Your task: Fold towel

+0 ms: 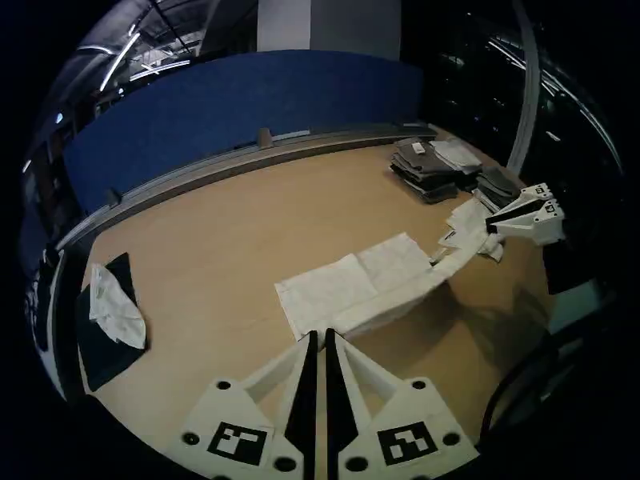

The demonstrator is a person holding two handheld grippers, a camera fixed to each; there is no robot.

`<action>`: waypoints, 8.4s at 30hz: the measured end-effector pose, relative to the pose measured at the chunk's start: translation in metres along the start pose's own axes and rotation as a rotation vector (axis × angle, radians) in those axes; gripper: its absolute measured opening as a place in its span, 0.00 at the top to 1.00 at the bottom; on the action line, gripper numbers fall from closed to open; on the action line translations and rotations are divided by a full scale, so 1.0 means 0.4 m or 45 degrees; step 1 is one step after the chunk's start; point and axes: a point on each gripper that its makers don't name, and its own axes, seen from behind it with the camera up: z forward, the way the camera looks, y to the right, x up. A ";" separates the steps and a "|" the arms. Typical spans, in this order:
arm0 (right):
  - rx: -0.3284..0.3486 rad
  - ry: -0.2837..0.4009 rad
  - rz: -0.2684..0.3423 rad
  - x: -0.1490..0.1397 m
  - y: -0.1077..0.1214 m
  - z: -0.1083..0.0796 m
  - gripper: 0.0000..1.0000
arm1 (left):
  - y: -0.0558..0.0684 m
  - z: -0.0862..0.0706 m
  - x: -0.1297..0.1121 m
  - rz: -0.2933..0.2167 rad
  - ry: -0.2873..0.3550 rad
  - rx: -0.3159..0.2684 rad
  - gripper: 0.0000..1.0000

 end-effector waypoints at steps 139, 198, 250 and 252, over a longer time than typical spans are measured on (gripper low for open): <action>-0.187 -0.260 0.073 -0.193 0.091 0.233 0.00 | -0.130 0.149 -0.201 -0.245 -0.163 0.251 0.07; -0.002 -0.267 0.165 -0.214 0.032 0.228 0.96 | -0.066 0.108 -0.281 -0.304 -0.210 0.237 0.07; 0.474 -0.136 -0.455 0.129 -0.435 0.427 0.96 | -0.123 0.029 -0.268 -0.468 -0.113 0.325 0.07; 0.518 -0.155 -0.473 0.104 -0.470 0.441 0.96 | -0.126 0.027 -0.272 -0.480 -0.112 0.330 0.07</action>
